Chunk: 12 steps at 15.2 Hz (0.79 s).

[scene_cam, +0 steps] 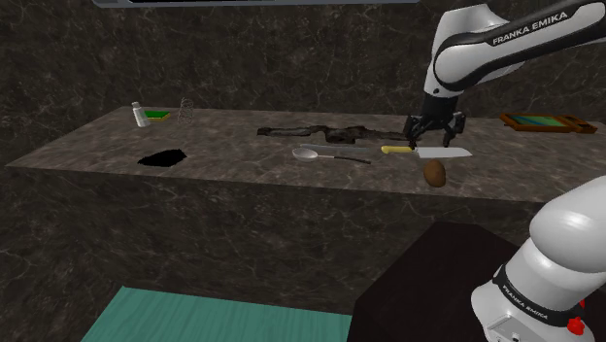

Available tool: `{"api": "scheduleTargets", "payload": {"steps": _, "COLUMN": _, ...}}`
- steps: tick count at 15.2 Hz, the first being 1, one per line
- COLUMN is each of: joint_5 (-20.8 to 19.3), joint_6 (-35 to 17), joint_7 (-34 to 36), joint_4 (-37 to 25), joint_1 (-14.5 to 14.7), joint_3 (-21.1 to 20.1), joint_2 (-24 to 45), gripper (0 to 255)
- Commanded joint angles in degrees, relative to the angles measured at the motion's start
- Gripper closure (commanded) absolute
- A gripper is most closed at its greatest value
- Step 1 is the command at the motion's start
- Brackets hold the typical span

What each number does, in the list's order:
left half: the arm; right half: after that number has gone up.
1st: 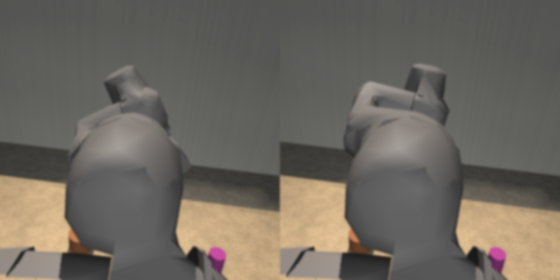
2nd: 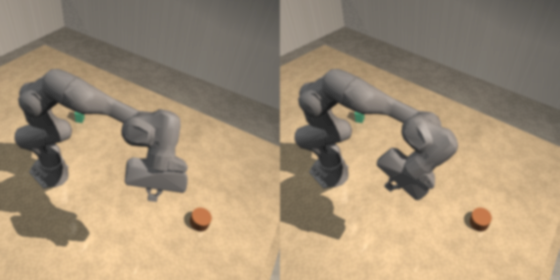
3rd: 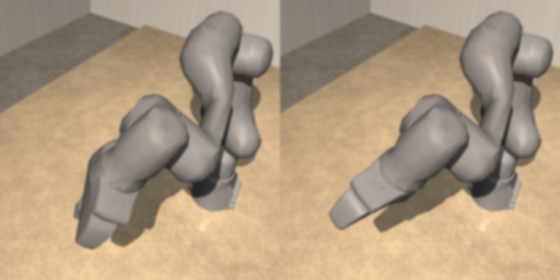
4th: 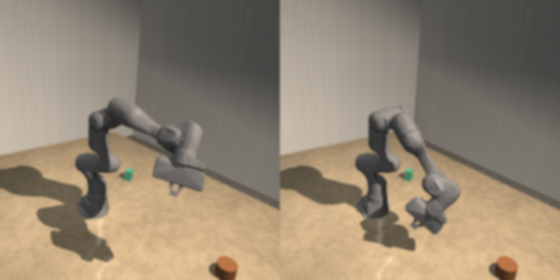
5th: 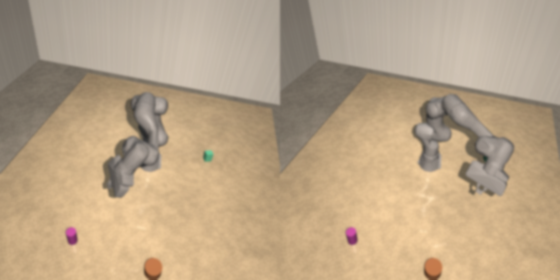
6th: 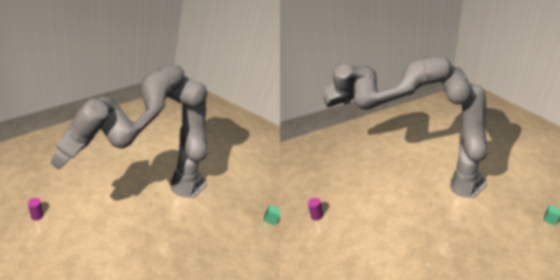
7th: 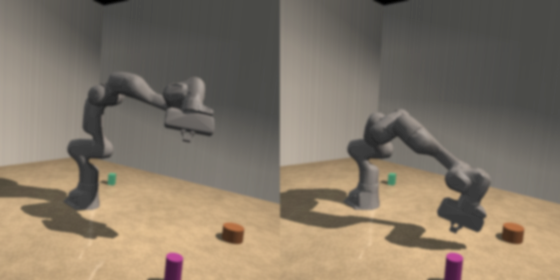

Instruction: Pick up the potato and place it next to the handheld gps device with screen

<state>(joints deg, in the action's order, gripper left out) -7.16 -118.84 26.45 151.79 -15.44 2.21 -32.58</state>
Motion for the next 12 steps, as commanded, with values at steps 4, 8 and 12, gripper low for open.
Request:
{"api": "scheduleTargets", "payload": {"steps": 4, "joint_5": -3.66, "joint_6": -5.48, "joint_7": 7.42, "joint_4": 3.60, "joint_1": -4.97, "joint_3": -0.09, "joint_2": 5.11, "gripper": 0}}
{"api": "scheduleTargets", "payload": {"steps": 8, "joint_5": -4.35, "joint_6": -9.31, "joint_7": 7.71, "joint_4": 5.42, "joint_1": -5.38, "joint_3": 0.22, "joint_2": 7.10, "gripper": 0}}
{"api": "scheduleTargets", "payload": {"steps": 12, "joint_5": -5.05, "joint_6": -12.85, "joint_7": 8.03, "joint_4": 6.87, "joint_1": -5.80, "joint_3": 0.48, "joint_2": 9.18, "gripper": 0}}
